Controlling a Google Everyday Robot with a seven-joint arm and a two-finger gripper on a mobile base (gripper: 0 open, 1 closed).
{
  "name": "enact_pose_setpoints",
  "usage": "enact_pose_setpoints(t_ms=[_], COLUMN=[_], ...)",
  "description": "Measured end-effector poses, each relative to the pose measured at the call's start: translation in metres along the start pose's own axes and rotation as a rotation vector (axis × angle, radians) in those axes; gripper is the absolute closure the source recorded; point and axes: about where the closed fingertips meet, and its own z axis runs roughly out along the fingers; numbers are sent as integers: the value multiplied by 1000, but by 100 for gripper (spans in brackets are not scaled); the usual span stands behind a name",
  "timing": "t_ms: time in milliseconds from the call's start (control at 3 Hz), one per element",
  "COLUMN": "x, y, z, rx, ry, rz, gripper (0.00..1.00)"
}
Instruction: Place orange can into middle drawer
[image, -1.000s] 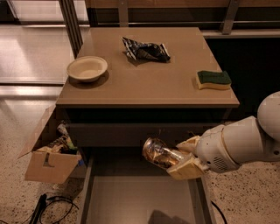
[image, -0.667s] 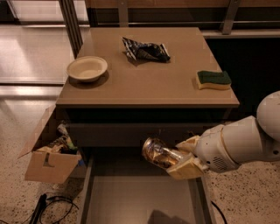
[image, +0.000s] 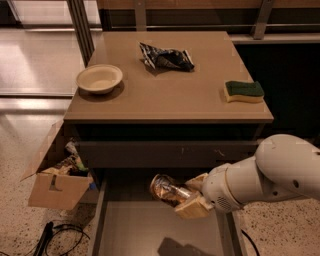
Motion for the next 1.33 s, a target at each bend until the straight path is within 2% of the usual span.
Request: enact_pose_setpoints(t_ms=[667, 1000, 1333], x=[63, 80, 80], y=[-21, -46, -46], z=[100, 140, 141], rx=[15, 20, 21], ry=[-47, -57, -58], rz=[91, 109, 109], gripper=[100, 100, 100])
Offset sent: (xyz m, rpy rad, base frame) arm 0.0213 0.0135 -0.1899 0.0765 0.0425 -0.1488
